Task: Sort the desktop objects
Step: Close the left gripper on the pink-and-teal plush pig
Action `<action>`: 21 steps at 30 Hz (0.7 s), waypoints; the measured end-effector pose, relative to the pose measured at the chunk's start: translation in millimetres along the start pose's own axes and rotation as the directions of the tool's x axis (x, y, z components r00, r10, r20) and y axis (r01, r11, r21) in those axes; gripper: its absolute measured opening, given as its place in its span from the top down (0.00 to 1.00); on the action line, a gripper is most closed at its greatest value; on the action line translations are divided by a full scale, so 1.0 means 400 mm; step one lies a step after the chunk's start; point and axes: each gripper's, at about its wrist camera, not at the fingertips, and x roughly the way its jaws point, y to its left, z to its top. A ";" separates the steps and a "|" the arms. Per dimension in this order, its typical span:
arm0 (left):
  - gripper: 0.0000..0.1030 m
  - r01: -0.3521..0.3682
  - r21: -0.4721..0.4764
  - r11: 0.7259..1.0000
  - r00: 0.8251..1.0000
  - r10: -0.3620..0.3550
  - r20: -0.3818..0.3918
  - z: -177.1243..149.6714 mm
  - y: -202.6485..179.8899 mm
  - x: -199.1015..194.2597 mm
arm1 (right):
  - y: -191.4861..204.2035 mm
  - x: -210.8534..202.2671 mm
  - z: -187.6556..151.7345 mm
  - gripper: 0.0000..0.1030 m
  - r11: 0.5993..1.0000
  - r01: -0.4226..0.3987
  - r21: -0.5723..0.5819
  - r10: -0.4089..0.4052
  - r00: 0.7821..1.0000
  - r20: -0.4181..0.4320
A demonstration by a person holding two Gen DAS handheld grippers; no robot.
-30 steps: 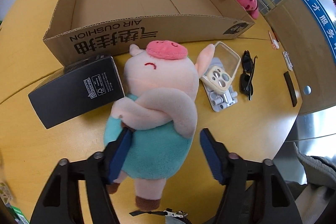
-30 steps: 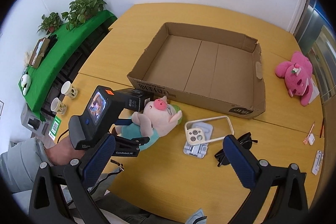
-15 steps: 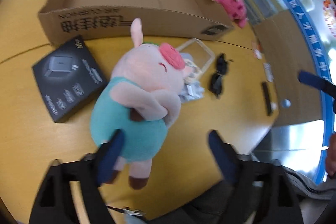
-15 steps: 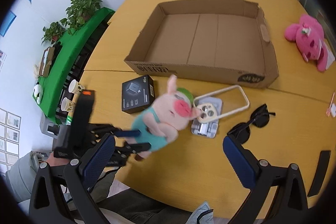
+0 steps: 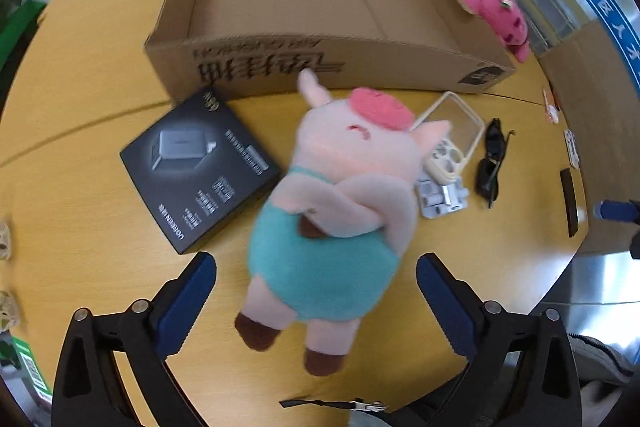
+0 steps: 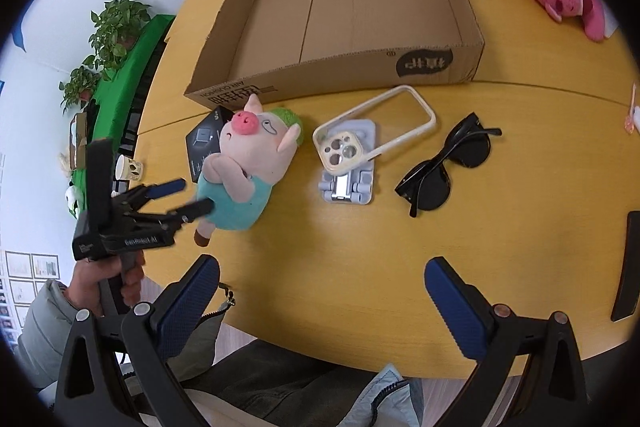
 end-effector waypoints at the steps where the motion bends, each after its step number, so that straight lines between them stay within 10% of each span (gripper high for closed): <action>1: 0.01 0.046 -0.020 0.999 0.997 -0.047 -0.056 0.000 0.018 0.037 | 0.002 0.004 0.001 0.01 1.000 -0.002 -0.005 0.002 1.000 -0.004; 6: 0.13 0.175 -0.035 0.984 0.946 -0.178 -0.271 -0.029 0.025 0.188 | 0.041 0.020 0.002 0.01 0.999 -0.026 -0.034 0.025 0.999 -0.025; 11: 0.83 0.232 0.011 0.973 0.932 -0.219 -0.289 -0.075 -0.045 0.204 | 0.048 0.039 -0.016 0.01 0.999 -0.043 0.003 0.043 0.998 -0.038; 21: 0.74 0.301 -0.053 0.952 0.926 -0.306 -0.222 -0.081 -0.039 0.157 | 0.062 0.179 0.028 0.01 0.986 -0.126 0.113 0.133 0.989 -0.058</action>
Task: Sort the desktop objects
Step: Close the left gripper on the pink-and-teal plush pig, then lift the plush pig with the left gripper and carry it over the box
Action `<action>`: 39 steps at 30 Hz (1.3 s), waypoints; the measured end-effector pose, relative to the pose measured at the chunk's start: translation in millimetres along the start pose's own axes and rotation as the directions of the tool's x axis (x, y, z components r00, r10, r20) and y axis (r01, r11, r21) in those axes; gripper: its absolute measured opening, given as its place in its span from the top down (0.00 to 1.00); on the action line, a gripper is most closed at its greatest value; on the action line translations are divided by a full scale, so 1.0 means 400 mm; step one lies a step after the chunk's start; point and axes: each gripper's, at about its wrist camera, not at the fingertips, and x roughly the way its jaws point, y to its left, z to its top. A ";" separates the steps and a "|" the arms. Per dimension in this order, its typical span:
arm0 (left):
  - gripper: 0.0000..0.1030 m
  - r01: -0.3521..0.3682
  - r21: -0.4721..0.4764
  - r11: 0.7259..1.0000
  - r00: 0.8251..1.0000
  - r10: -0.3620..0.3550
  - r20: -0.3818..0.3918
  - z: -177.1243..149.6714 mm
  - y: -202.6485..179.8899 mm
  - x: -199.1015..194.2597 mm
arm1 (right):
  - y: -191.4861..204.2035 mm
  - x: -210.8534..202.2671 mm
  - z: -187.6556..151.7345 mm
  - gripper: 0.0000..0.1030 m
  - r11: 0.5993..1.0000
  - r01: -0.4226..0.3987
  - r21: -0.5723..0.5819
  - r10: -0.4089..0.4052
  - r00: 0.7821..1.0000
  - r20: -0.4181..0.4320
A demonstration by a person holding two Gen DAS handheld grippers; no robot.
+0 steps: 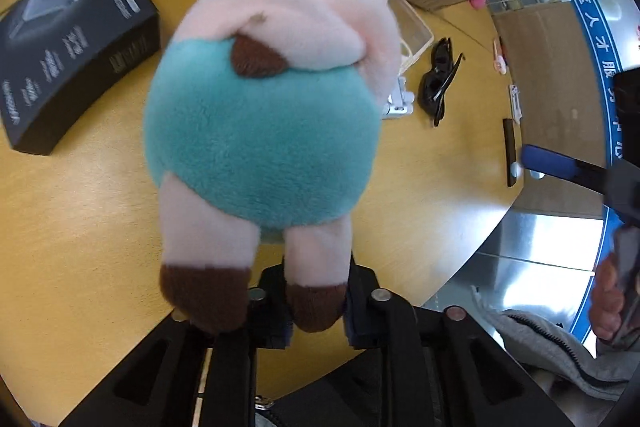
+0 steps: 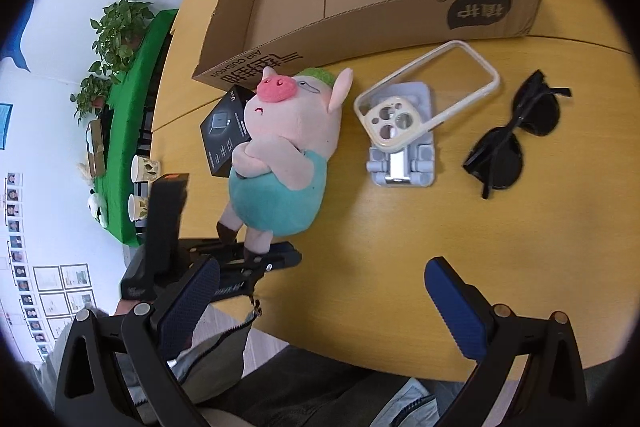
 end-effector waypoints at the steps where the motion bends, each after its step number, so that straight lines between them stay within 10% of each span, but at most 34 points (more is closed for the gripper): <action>1: 0.56 0.004 0.005 1.000 1.000 -0.004 0.012 -0.003 0.005 -0.015 | 0.000 0.017 0.007 0.01 1.000 -0.008 0.011 0.008 1.000 -0.004; 4: 0.21 0.021 0.015 1.000 0.996 -0.022 0.081 -0.010 0.017 -0.068 | -0.003 0.068 0.025 0.01 0.999 -0.004 0.039 0.005 1.000 -0.027; 11: 0.10 0.077 -0.010 0.997 0.986 -0.075 0.152 0.027 0.086 -0.141 | -0.014 0.094 0.019 0.01 0.998 0.009 0.064 -0.006 0.999 -0.048; 19: 0.21 0.085 0.049 0.995 0.994 -0.087 0.058 0.126 0.059 -0.021 | -0.036 0.079 0.014 0.01 0.995 0.035 0.097 -0.032 0.999 -0.039; 35: 0.36 0.030 -0.006 1.000 0.997 -0.029 0.071 0.063 0.022 -0.002 | -0.015 0.260 0.108 0.01 0.990 -0.128 0.066 0.132 0.990 -0.055; 39: 0.38 -0.016 0.021 1.000 0.992 0.014 0.123 0.050 -0.021 -0.048 | 0.012 0.227 0.097 0.20 0.985 -0.171 0.028 0.172 0.985 -0.028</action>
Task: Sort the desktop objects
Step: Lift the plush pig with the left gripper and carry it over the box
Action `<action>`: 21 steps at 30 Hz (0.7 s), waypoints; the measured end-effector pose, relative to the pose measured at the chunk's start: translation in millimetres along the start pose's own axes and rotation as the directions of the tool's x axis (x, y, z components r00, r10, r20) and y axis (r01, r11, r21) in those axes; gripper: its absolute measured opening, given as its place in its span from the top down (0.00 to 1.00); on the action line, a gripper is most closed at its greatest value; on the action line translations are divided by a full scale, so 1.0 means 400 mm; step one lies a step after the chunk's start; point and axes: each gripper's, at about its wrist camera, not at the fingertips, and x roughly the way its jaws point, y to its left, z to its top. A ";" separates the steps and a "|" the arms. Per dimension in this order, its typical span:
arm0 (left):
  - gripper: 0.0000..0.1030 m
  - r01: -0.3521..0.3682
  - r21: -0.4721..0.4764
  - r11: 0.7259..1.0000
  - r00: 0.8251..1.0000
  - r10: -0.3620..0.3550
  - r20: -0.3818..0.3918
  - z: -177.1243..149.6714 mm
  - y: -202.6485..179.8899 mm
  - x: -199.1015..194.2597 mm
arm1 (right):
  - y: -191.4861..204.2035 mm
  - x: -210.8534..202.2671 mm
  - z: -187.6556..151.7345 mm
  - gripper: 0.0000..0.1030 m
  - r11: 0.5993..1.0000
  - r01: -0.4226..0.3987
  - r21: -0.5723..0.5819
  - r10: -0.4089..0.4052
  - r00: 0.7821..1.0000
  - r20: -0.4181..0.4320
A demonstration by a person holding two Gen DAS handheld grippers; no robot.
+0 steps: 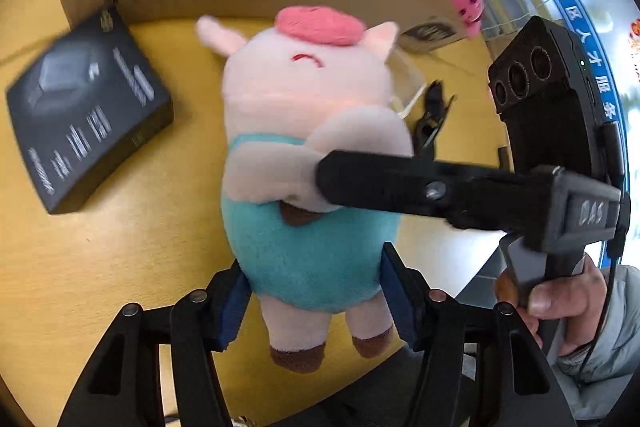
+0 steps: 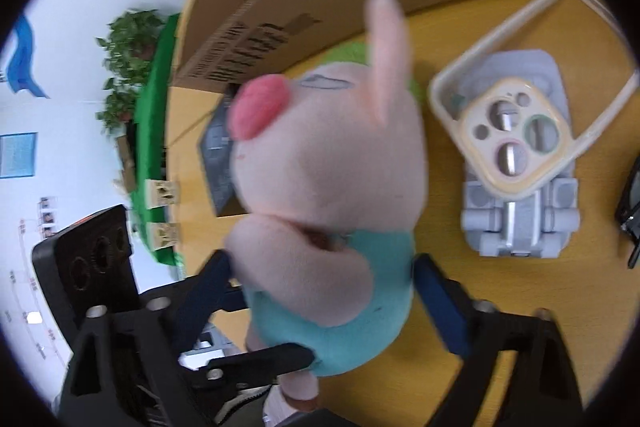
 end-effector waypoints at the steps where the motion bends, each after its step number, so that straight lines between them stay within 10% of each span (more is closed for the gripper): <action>1: 0.39 -0.010 0.016 1.000 0.999 0.010 0.033 0.002 -0.018 -0.030 | 0.027 -0.022 -0.001 0.20 0.999 0.001 -0.041 0.000 1.000 0.014; 7: 0.39 -0.083 0.157 0.984 0.967 0.041 0.252 0.054 -0.159 -0.255 | 0.185 -0.197 0.021 0.29 0.975 0.037 -0.219 -0.001 0.987 0.160; 14: 0.39 -0.149 0.257 0.955 0.872 0.004 0.489 0.177 -0.256 -0.517 | 0.385 -0.471 0.095 0.32 0.921 0.083 -0.380 0.099 0.895 0.435; 21: 0.39 -0.216 0.297 0.930 0.793 -0.011 0.609 0.290 -0.294 -0.662 | 0.534 -0.610 0.198 0.32 0.861 0.150 -0.485 0.161 0.825 0.541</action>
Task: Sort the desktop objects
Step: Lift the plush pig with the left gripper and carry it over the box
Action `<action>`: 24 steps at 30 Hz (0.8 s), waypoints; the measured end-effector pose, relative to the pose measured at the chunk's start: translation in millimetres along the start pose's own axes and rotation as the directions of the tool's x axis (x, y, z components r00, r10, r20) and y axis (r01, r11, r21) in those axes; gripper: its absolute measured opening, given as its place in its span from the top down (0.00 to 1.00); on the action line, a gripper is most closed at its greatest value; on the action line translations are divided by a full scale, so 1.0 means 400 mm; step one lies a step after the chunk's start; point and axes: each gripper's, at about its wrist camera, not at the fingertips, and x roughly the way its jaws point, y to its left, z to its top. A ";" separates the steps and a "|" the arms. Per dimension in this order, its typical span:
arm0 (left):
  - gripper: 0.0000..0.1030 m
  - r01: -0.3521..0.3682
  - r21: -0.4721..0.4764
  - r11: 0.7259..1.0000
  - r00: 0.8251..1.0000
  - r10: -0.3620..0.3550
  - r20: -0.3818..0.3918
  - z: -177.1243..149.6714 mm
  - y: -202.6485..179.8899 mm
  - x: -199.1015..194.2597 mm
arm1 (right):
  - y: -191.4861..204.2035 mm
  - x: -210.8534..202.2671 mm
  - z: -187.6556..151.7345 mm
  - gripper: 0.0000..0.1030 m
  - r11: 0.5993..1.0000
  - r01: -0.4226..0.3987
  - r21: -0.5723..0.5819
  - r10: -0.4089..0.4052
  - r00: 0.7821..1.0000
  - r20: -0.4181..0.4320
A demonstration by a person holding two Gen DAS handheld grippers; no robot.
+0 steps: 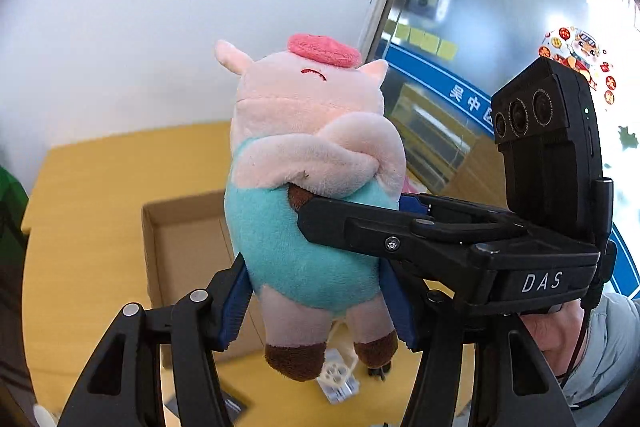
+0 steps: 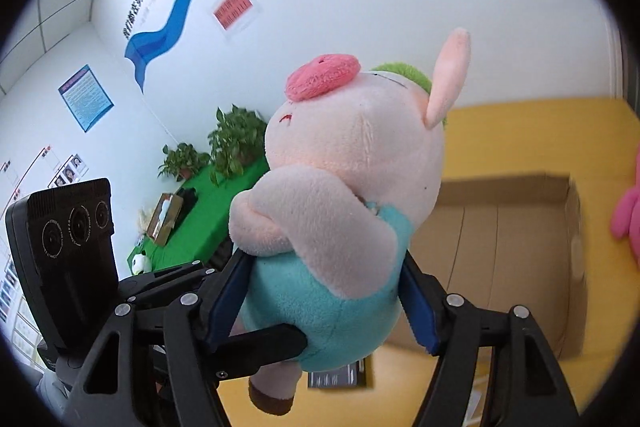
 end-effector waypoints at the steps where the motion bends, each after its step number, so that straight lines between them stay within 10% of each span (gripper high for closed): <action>1: 0.39 -0.005 -0.001 1.000 1.000 0.005 0.007 0.022 0.018 0.006 | 0.001 0.009 0.022 0.32 1.000 0.001 -0.011 -0.001 1.000 0.007; 10: 0.39 -0.013 -0.067 0.998 0.999 0.011 -0.036 0.102 0.196 0.191 | -0.046 0.201 0.125 0.32 1.000 -0.003 -0.024 0.002 1.000 -0.028; 24: 0.39 -0.091 -0.282 0.955 0.958 0.006 -0.288 -0.100 0.537 0.544 | -0.309 0.710 -0.014 0.32 0.992 -0.045 0.121 0.083 0.941 -0.327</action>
